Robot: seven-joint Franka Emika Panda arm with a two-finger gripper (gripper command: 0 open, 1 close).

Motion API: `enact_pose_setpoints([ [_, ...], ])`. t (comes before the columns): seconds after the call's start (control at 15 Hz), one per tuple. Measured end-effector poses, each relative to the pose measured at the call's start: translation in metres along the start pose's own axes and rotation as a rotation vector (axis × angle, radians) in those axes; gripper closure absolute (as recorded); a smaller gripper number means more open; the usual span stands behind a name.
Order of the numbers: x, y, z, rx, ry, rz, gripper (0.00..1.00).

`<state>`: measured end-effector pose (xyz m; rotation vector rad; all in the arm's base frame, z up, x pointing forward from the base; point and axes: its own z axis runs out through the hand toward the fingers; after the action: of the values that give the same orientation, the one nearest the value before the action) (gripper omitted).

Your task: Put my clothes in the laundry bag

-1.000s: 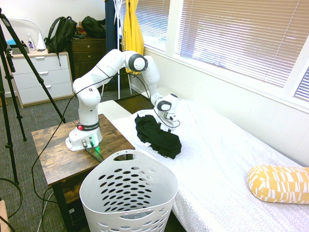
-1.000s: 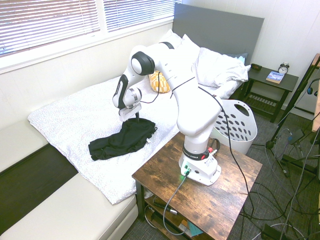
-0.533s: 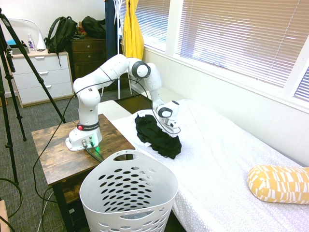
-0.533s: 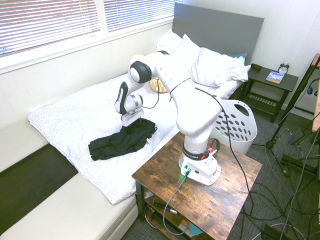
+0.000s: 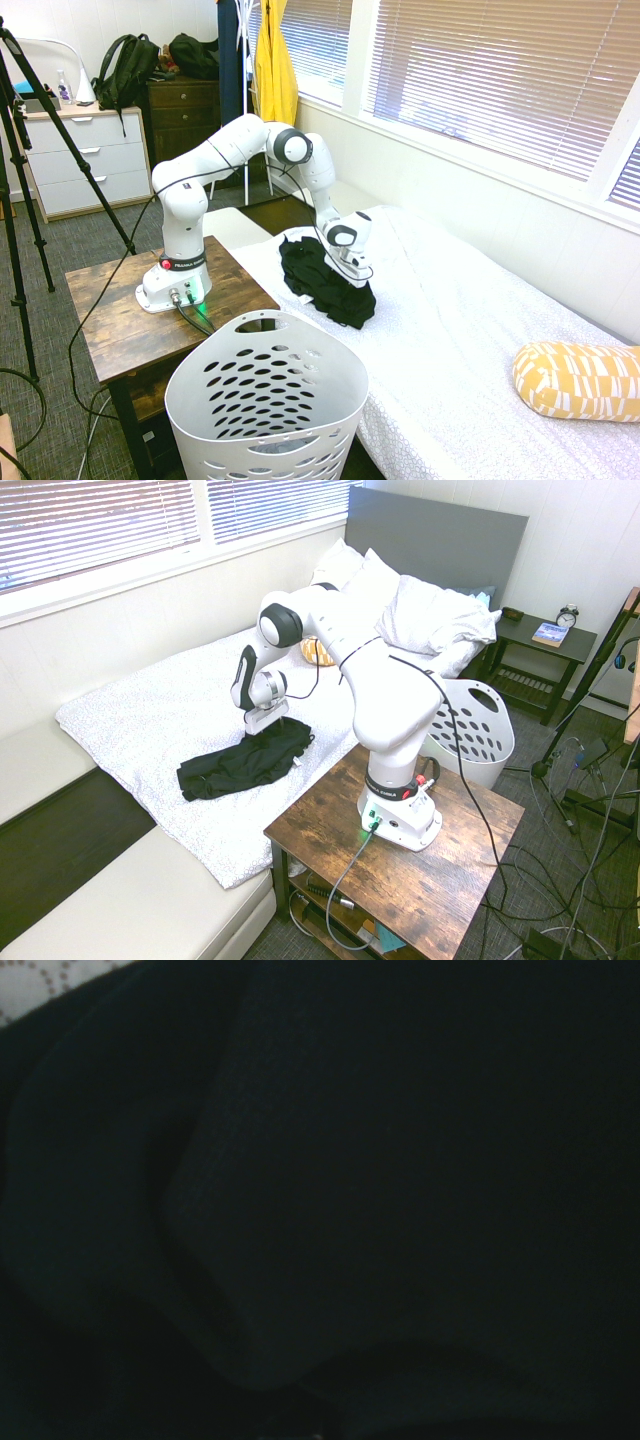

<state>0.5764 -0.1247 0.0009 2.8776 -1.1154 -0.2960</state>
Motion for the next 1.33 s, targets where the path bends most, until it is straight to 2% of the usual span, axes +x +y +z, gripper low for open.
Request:
enact_pose_setpoints([
  [1.07, -0.008, 0.008, 0.001, 0.003, -0.022, 0.014, 1.0],
  [1.33, -0.014, 0.011, -0.015, 0.003, -0.097, 0.03, 1.0],
])
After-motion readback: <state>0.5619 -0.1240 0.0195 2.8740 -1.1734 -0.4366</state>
